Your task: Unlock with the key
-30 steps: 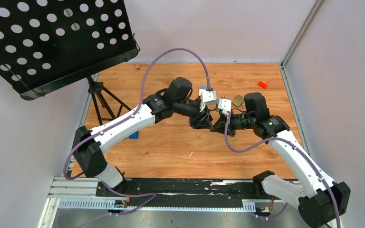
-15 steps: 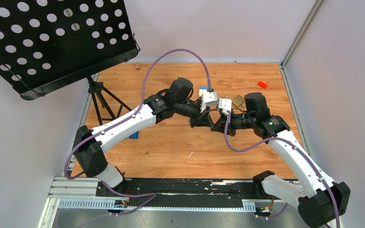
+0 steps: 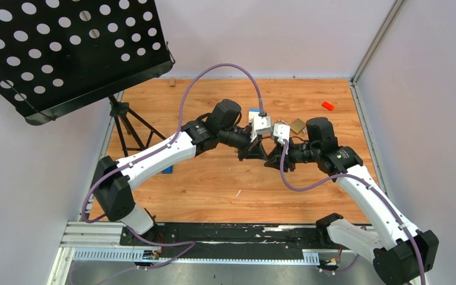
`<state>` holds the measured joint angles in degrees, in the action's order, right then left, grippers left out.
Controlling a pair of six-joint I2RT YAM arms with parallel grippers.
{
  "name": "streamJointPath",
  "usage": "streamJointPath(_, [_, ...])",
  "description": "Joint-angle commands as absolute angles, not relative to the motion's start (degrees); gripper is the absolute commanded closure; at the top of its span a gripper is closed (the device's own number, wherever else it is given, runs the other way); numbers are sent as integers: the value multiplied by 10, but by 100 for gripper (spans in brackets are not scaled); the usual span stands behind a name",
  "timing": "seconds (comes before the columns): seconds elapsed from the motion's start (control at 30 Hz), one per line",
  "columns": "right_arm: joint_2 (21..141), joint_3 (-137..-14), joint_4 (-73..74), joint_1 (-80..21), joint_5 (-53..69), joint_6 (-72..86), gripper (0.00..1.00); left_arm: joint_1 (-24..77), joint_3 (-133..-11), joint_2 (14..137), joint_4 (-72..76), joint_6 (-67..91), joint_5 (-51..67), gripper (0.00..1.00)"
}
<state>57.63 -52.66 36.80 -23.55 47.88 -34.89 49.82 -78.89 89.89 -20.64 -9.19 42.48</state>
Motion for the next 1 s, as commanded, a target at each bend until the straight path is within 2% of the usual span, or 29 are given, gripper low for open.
streamJointPath(0.0, [553, -518, 319, -234, 467, -345, 69, 497, -757, 867, -153, -67, 421, 100])
streamJointPath(0.13, [541, -511, 307, -231, 452, -339, 57, 478, -734, 847, -110, -15, 428, 100])
streamJointPath(0.3, [537, -513, 301, -229, 449, -335, 52, 447, -707, 831, -40, 80, 446, 100])
streamJointPath(0.6, [566, -528, 288, -229, 475, -310, 54, 425, -676, 841, 63, 205, 470, 100])
streamJointPath(0.97, [591, -551, 272, -229, 477, -284, 56, 425, -657, 848, 95, 216, 495, 100])
